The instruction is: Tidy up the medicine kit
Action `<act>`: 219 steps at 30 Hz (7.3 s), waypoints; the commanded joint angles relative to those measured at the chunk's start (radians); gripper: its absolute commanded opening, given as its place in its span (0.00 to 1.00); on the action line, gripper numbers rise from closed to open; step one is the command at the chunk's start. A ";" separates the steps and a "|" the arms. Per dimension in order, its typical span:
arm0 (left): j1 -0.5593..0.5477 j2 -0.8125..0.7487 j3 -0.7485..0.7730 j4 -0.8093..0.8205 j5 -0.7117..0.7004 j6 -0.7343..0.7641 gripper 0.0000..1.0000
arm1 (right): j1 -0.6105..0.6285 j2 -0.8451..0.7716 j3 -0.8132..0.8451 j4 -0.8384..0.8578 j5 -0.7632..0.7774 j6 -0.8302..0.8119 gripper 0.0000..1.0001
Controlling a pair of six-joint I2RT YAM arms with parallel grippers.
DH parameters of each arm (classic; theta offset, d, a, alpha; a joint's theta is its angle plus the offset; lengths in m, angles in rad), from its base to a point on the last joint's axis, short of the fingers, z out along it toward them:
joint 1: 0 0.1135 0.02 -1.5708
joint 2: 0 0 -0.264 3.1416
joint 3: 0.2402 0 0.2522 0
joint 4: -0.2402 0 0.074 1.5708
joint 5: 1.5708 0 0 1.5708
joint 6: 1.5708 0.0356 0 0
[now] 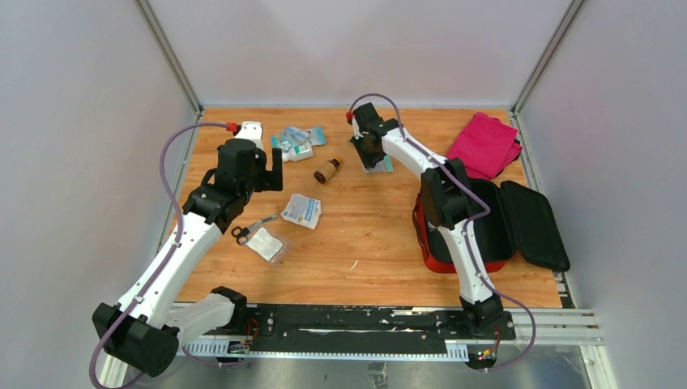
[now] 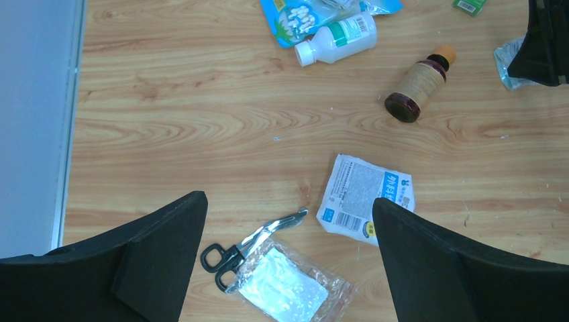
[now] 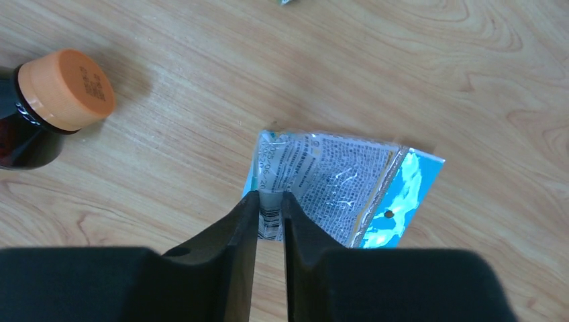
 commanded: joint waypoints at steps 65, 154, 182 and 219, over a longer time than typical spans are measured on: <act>0.038 0.224 -0.088 0.043 0.140 -0.367 1.00 | -0.276 -1.043 -1.050 -0.024 0.190 0.159 0.48; 0.044 -0.151 -0.324 -0.051 0.037 -0.456 1.00 | -0.482 -1.454 -1.181 -0.076 0.118 0.231 0.00; 0.044 -0.052 -0.393 -0.102 -0.041 -0.506 1.00 | -0.493 -1.169 -1.152 0.056 0.073 0.191 0.48; -0.126 0.336 -0.419 0.231 0.282 -0.465 0.96 | -0.090 -1.255 -1.109 0.166 -0.148 0.282 0.43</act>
